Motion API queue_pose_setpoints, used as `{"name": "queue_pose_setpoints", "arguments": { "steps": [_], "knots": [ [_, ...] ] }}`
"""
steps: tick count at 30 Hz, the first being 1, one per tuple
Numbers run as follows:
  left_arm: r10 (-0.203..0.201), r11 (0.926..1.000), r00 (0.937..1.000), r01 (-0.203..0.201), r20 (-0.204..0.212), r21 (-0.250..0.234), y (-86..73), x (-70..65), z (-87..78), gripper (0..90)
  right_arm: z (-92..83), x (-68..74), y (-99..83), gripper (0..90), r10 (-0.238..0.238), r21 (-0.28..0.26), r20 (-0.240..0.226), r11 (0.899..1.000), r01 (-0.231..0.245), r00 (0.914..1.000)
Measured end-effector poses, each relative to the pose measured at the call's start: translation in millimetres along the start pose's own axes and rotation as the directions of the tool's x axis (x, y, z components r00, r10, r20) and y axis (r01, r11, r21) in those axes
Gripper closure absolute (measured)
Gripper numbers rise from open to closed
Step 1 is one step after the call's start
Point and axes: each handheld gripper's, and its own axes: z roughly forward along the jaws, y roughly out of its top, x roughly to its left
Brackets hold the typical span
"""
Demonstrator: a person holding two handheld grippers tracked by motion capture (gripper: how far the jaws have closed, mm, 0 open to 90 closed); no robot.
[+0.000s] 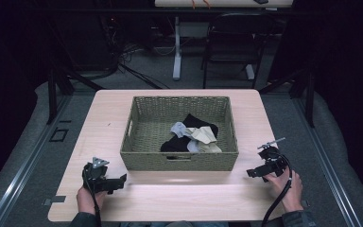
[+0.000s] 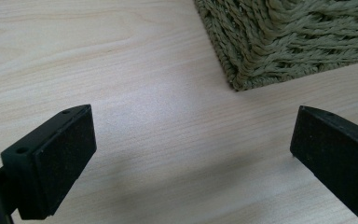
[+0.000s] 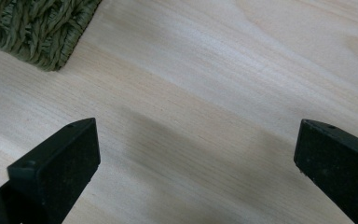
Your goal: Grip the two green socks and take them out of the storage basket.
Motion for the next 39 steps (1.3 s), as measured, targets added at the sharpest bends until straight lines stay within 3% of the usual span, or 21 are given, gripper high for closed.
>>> {"name": "queue_pose_setpoints", "arguments": {
  "steps": [2,12,17,20,23,27,30,32,33,35,36,39],
  "knots": [
    [-0.001,1.0,1.0,0.001,-0.002,0.0,-0.2,-0.1,-0.1,0.0,2.0,1.7,-0.8,0.0,0.022,-0.017,-0.011,1.0,-0.022,0.9997],
    [-0.001,1.0,1.0,0.001,-0.006,-0.003,-0.8,-0.1,-0.7,0.0,-1.1,0.0,0.8,0.0,-0.012,0.019,-0.038,1.0,0.013,0.9992],
    [-0.001,0.9999,0.9999,0.001,-0.011,-0.012,-0.9,-1.3,-1.9,0.0,-4.5,0.6,0.2,0.0,-0.012,0.001,-0.047,1.0,0.012,0.9988],
    [0.007,0.9999,0.9999,-0.007,-0.01,-0.007,-0.3,-2.1,-1.8,0.0,-6.3,-1.0,0.4,0.0,-0.029,0.037,-0.025,0.999,0.03,0.9993],
    [0.01,0.9999,0.9999,-0.01,-0.009,-0.01,0.1,-3.5,-1.2,0.0,-6.8,0.1,1.0,0.0,-0.017,0.033,-0.044,0.999,0.018,0.9989],
    [0.016,0.9999,0.9998,-0.016,-0.009,-0.002,-0.6,-3.5,-2.1,0.0,-12.9,-0.8,4.4,0.0,-0.021,0.051,-0.038,0.998,0.022,0.9991],
    [0.015,0.9999,0.9998,-0.015,-0.012,-0.006,-0.5,-3.1,-1.7,0.0,-20.7,-0.2,8.4,0.0,0.014,0.024,-0.077,1.0,-0.013,0.9969],
    [0.015,0.9999,0.9998,-0.015,-0.01,-0.005,-0.4,-3.2,-1.2,0.0,-23.8,-1.0,10.1,0.0,0.011,0.035,-0.1,0.999,-0.007,0.9949],
    [0.015,0.9999,0.9998,-0.015,-0.011,-0.004,-0.4,-3.4,-1.1,0.0,-25.9,-2.2,11.3,0.0,-0.006,0.048,-0.08,0.999,0.01,0.9968],
    [0.016,0.9999,0.9998,-0.016,-0.01,-0.002,-0.2,-3.9,-1.1,0.0,-27.5,-0.9,12.0,0.0,0.025,0.015,-0.095,1.0,-0.024,0.9952],
    [0.016,0.9999,0.9998,-0.016,-0.01,-0.004,-0.1,-4.1,-1.2,0.0,-30.3,-3.5,14.5,0.0,0.002,0.037,-0.099,0.999,0.002,0.9951],
    [0.017,0.9998,0.9998,-0.017,-0.009,-0.005,0.0,-4.6,-1.0,0.0,-33.4,-3.3,17.5,0.0,0.003,0.035,-0.089,0.999,0.001,0.996]
  ]
}}
